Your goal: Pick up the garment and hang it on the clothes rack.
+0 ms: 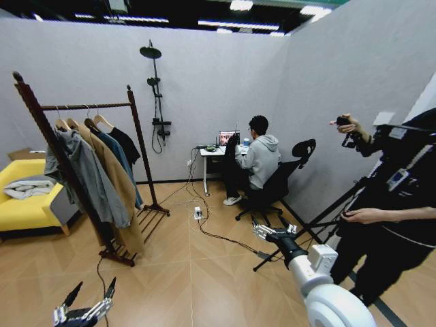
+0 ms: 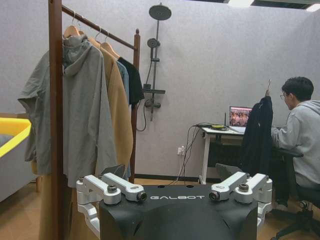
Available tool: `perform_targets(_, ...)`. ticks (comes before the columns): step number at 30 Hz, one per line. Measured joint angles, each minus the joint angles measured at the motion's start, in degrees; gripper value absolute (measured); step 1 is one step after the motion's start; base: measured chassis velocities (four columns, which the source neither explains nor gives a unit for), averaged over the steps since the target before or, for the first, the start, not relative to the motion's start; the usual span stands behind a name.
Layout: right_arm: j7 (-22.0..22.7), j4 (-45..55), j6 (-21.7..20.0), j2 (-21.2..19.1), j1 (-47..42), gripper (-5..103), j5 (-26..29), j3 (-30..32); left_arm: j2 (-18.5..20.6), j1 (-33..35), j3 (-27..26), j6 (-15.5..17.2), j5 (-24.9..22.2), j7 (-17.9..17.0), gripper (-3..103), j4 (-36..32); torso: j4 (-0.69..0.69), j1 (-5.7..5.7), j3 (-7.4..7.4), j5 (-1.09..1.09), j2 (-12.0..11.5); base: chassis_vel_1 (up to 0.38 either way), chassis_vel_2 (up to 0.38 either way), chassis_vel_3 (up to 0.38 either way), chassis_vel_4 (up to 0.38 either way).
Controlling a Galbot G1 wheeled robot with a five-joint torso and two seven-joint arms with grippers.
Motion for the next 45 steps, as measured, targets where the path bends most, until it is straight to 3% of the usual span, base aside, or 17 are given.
perform_targets(9,-1.3,-0.3,1.0,0.2,-0.4,100,-0.1,-0.2,0.0,0.0,0.0,0.0,0.0,0.0,100,0.0,0.01,-0.04,-0.01,-0.01,0.0,0.145,-0.106,-0.103,0.134)
perform_targets(45,-1.9,0.7,2.0,0.7,-2.9,100,-1.2,1.6,0.0,0.0,0.0,0.0,0.0,0.0,100,0.0,0.02,0.00,0.00,-0.01,0.0,0.000,0.000,0.000,0.000)
